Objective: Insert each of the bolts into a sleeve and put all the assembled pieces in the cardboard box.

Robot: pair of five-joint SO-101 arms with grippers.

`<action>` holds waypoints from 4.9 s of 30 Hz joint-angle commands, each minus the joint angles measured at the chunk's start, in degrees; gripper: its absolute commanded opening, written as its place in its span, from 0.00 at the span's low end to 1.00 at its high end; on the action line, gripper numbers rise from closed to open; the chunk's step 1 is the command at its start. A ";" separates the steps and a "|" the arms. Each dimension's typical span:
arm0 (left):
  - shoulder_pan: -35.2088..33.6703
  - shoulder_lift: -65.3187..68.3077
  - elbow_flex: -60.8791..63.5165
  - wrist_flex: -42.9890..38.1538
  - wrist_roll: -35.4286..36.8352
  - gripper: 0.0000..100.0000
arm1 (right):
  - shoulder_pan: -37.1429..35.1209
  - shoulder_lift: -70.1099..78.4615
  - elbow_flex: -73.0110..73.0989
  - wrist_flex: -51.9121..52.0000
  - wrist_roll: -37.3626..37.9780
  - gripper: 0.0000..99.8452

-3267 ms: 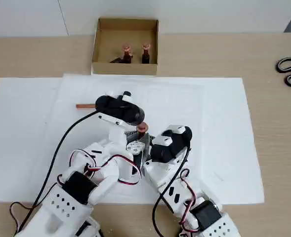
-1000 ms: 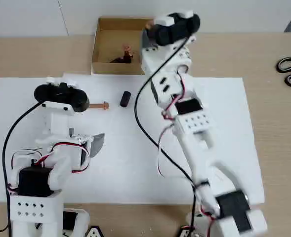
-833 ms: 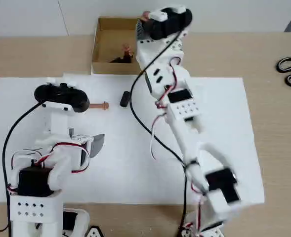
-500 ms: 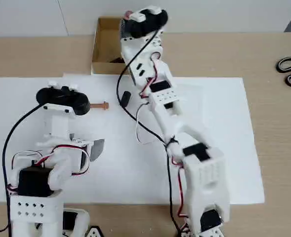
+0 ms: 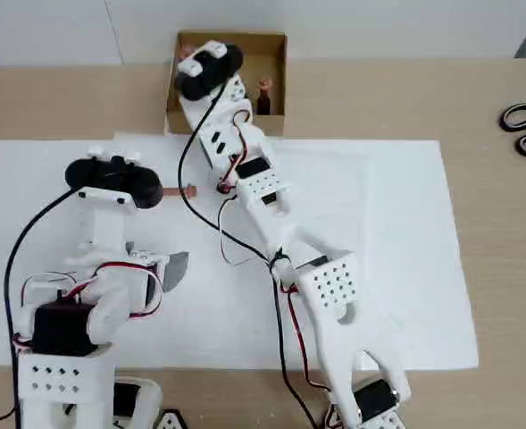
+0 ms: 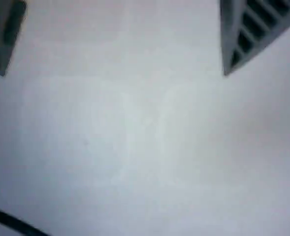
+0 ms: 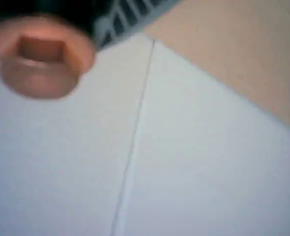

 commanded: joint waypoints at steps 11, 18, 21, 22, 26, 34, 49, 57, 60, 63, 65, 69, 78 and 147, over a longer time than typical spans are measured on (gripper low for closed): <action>-0.44 -0.70 -0.40 0.26 -0.09 0.26 | -0.57 8.92 -14.51 -1.71 0.26 0.01; -0.09 -0.70 -0.31 0.26 -0.09 0.26 | -0.66 12.62 -17.23 -1.71 0.26 0.01; -0.09 -0.70 -0.31 0.26 -0.09 0.26 | -0.66 14.55 -18.99 -1.71 0.26 0.01; -0.09 -0.70 -0.31 0.26 -0.09 0.26 | -0.66 15.16 -19.52 -1.71 0.26 0.01; -0.09 -0.70 -0.31 0.26 -0.09 0.26 | -0.66 17.01 -21.36 -1.63 0.35 0.01; 0.00 -0.70 -0.31 0.26 -0.09 0.26 | -0.66 17.45 -21.36 -1.54 0.53 0.15; 0.00 -0.70 -0.31 0.26 -0.09 0.26 | -0.66 16.92 -24.70 -1.63 0.62 0.15; 0.00 -0.70 -0.31 0.26 -0.09 0.26 | -0.66 17.54 -43.78 13.58 0.62 0.15; 0.00 -0.70 -0.31 0.26 -0.09 0.26 | -0.40 17.54 -48.26 17.54 0.62 0.15; 0.00 -0.70 -0.31 0.26 -0.09 0.26 | -0.22 17.54 -51.96 20.00 0.62 0.15; 0.00 -0.70 -0.31 0.26 -0.09 0.26 | 0.22 17.54 -54.86 22.64 0.62 0.15; 0.00 -0.70 -0.31 0.26 -0.09 0.26 | 1.89 17.01 -56.53 25.10 0.62 0.15; 0.00 -0.70 -0.31 0.26 -0.09 0.26 | 6.11 8.22 -56.53 36.62 0.70 0.15; -33.67 -0.70 -0.40 0.26 -0.44 0.26 | 0.22 0.75 -27.34 86.73 -30.51 0.15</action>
